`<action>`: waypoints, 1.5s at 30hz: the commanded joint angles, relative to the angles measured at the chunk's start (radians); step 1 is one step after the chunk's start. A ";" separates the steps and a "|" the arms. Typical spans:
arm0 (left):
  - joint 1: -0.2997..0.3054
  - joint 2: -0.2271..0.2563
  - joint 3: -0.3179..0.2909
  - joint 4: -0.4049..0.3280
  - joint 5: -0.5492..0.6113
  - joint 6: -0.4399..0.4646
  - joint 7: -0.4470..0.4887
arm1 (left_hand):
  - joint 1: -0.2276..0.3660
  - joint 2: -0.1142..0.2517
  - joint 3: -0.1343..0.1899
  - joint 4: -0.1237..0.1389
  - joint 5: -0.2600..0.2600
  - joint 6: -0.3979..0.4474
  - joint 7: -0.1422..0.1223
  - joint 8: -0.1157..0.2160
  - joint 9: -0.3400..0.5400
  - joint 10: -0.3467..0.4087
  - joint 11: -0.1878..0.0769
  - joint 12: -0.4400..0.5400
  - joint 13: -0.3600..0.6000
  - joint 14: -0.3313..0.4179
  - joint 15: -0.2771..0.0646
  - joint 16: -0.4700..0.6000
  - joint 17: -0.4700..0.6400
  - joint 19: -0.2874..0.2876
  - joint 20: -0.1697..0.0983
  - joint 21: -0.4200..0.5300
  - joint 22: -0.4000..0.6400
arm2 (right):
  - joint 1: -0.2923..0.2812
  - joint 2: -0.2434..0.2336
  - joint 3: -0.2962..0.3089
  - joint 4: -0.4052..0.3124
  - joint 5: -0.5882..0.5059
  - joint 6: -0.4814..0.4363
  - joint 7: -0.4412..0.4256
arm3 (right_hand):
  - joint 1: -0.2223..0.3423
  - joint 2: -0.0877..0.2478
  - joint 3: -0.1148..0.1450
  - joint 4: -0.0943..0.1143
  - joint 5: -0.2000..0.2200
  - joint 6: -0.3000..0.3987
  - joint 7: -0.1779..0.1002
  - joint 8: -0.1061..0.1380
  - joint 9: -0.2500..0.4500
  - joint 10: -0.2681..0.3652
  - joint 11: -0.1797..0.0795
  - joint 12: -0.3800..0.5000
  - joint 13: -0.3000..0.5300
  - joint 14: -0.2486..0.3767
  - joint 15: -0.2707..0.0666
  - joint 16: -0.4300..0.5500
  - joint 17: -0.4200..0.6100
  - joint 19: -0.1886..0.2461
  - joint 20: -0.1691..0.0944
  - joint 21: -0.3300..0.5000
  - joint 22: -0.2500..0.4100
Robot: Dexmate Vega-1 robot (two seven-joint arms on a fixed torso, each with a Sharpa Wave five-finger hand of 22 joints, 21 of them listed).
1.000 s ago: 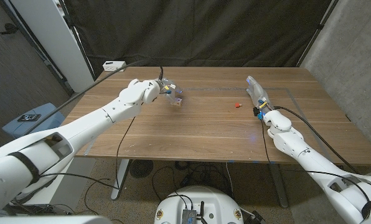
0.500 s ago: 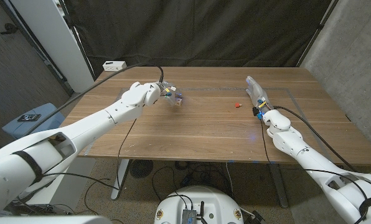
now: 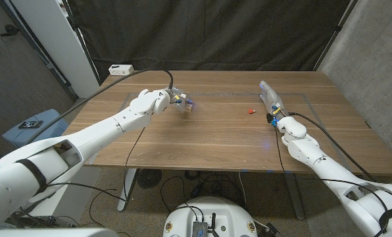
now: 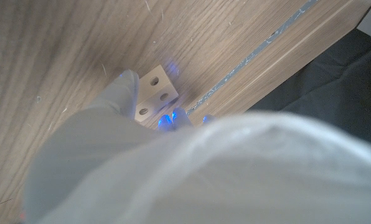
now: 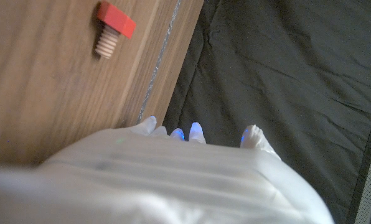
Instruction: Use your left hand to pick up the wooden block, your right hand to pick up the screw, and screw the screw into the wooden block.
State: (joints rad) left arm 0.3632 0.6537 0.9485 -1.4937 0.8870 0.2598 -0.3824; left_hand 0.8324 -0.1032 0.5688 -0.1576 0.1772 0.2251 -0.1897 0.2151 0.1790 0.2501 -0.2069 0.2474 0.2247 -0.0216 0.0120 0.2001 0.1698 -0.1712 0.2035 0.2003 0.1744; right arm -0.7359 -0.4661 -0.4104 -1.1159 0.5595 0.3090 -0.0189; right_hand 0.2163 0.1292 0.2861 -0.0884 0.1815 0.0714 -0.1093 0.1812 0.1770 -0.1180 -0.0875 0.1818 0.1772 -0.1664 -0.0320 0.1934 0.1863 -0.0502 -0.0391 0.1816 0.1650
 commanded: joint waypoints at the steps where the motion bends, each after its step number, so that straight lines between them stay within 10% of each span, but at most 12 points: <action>1: -0.003 -0.005 0.014 0.020 -0.006 -0.001 0.041 | 0.014 0.000 -0.006 -0.002 0.000 0.023 -0.006 0.007 0.006 0.019 -0.002 0.009 0.004 0.017 -0.001 0.004 0.003 -0.052 0.008 0.003 0.001 | 0.003 0.004 -0.005 -0.002 -0.004 -0.003 -0.004 | 0.010 0.002 0.001 -0.006 0.003 0.003 -0.004 0.005 0.003 0.002 -0.006 0.006 0.003 -0.065 0.001 0.004 0.002 -0.009 -0.012 0.006 0.004; 45: 0.007 -0.013 0.025 0.038 -0.012 -0.003 0.130 | 0.116 0.016 -0.068 0.000 0.000 0.270 -0.028 0.006 0.010 0.274 -0.010 0.070 0.062 0.216 -0.090 0.003 0.005 0.083 0.007 -0.007 -0.002 | 0.000 0.006 -0.009 0.003 -0.007 -0.008 -0.008 | 0.011 0.004 0.002 -0.008 0.002 0.012 -0.007 0.007 0.003 0.006 -0.007 0.007 0.003 -0.062 0.002 0.006 0.002 -0.007 -0.011 0.008 0.004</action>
State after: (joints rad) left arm 0.3704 0.6410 0.9703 -1.4578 0.8739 0.2525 -0.2570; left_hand 0.9329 -0.0879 0.5093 -0.1588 0.1772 0.4714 -0.2180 0.2182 0.1838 0.5071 -0.2145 0.3084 0.2776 0.1792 -0.0370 0.2001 0.1698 -0.0977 0.2089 0.1970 0.1723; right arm -0.7382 -0.4623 -0.4182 -1.1217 0.5515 0.2995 -0.0311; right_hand 0.2163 0.1292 0.2887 -0.0910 0.1815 0.0769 -0.1146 0.1812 0.1771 -0.1126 -0.0928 0.1817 0.1772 -0.1664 -0.0320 0.1934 0.1863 -0.0501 -0.0390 0.1857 0.1650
